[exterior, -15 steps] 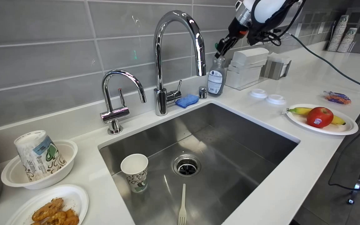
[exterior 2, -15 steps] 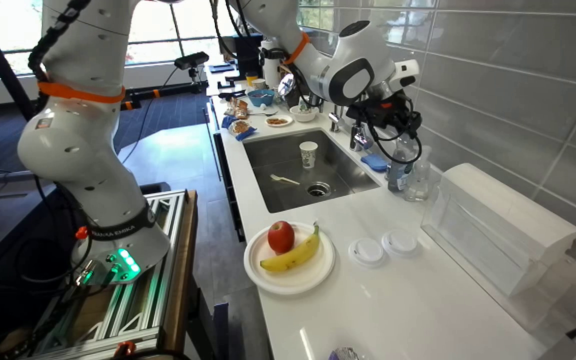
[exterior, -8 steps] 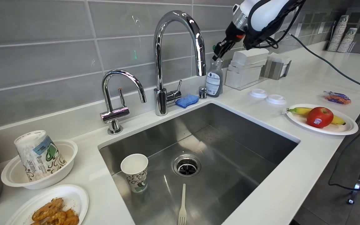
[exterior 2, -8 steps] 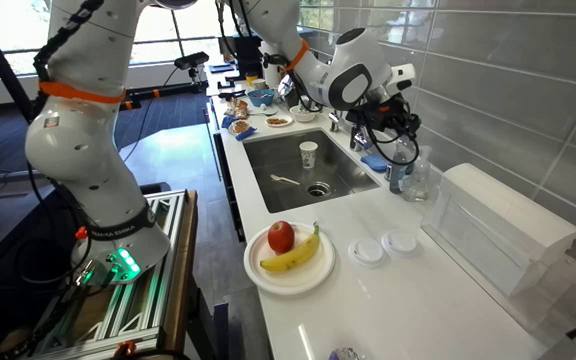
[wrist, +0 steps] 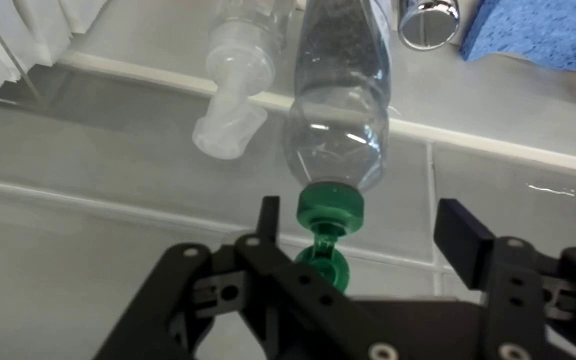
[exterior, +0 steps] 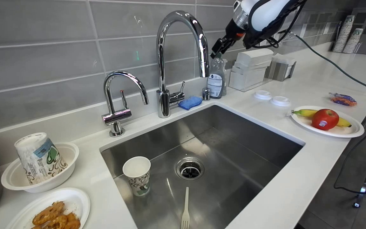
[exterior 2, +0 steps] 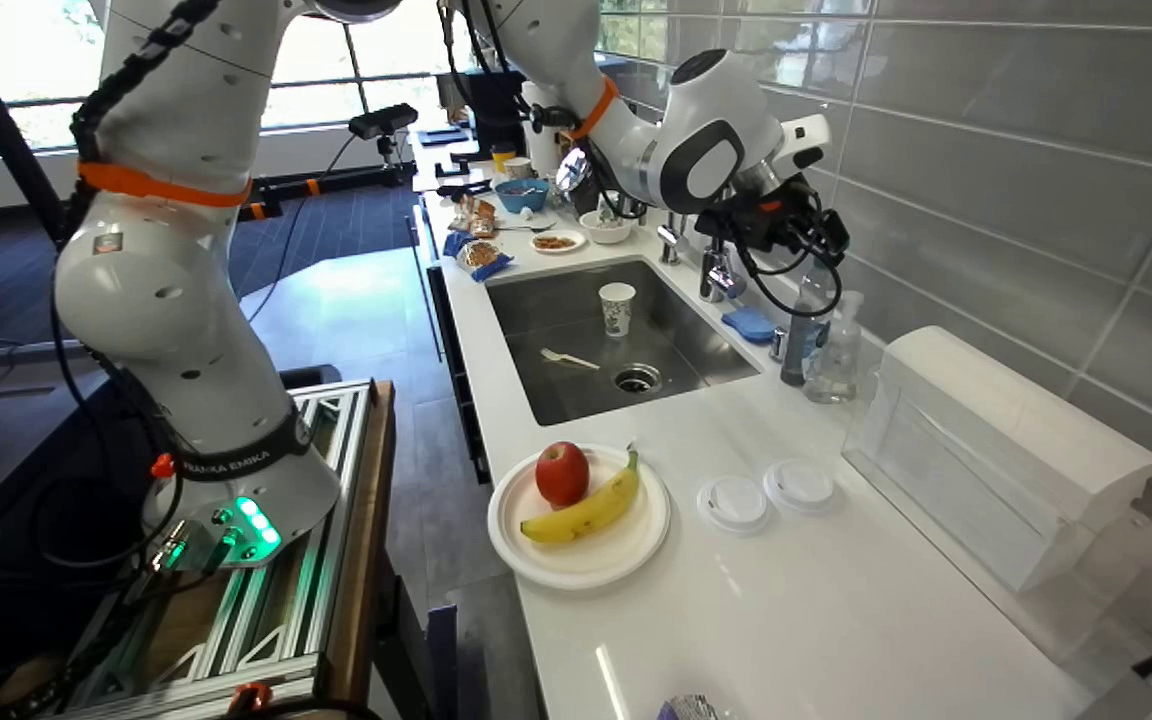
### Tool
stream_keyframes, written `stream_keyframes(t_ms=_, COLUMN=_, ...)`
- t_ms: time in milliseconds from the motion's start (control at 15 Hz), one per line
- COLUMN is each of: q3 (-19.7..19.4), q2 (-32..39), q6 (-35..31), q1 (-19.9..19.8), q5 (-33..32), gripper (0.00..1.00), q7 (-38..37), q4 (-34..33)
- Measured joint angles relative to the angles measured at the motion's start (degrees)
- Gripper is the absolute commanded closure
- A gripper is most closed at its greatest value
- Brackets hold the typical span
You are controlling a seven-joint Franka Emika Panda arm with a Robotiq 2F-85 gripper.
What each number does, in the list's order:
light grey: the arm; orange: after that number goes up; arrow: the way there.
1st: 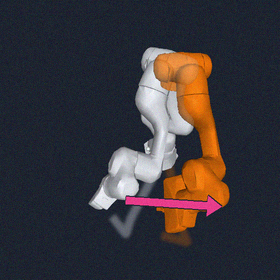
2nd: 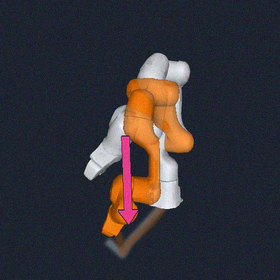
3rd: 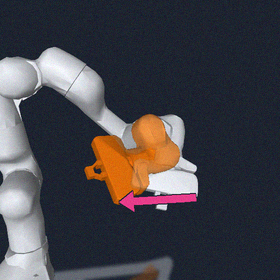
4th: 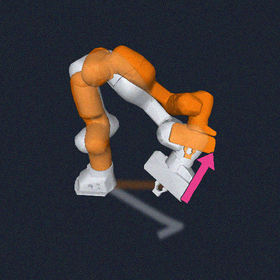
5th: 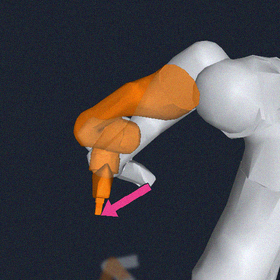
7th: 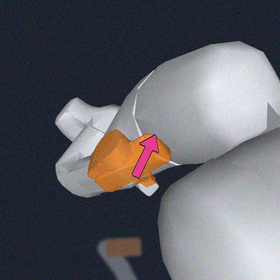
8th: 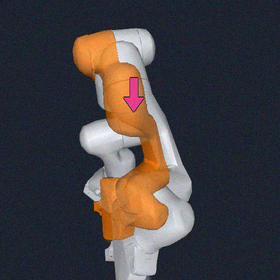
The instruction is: Move the left bottle backwards
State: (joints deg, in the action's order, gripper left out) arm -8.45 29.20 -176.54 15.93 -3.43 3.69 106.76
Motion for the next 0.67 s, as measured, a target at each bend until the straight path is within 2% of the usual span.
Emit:
stream_keyframes(t_ms=267, q3=-2.29, q2=-1.51, q6=2.69, q1=2.01, q5=-0.06, gripper=0.00, q7=-1.53, q4=0.15)
stream_keyframes(t_ms=467, q3=-8.64, q2=-4.45, q6=10.59, q1=6.64, q5=-1.05, gripper=0.00, q7=-5.01, q4=1.35)
stream_keyframes(t_ms=533, q3=-8.91, q2=-6.02, q6=13.77, q1=6.82, q5=-1.98, gripper=0.00, q7=-6.11, q4=2.10)
stream_keyframes(t_ms=667, q3=-5.61, q2=-9.99, q6=20.07, q1=4.67, q5=-2.68, gripper=0.00, q7=-6.99, q4=3.90)
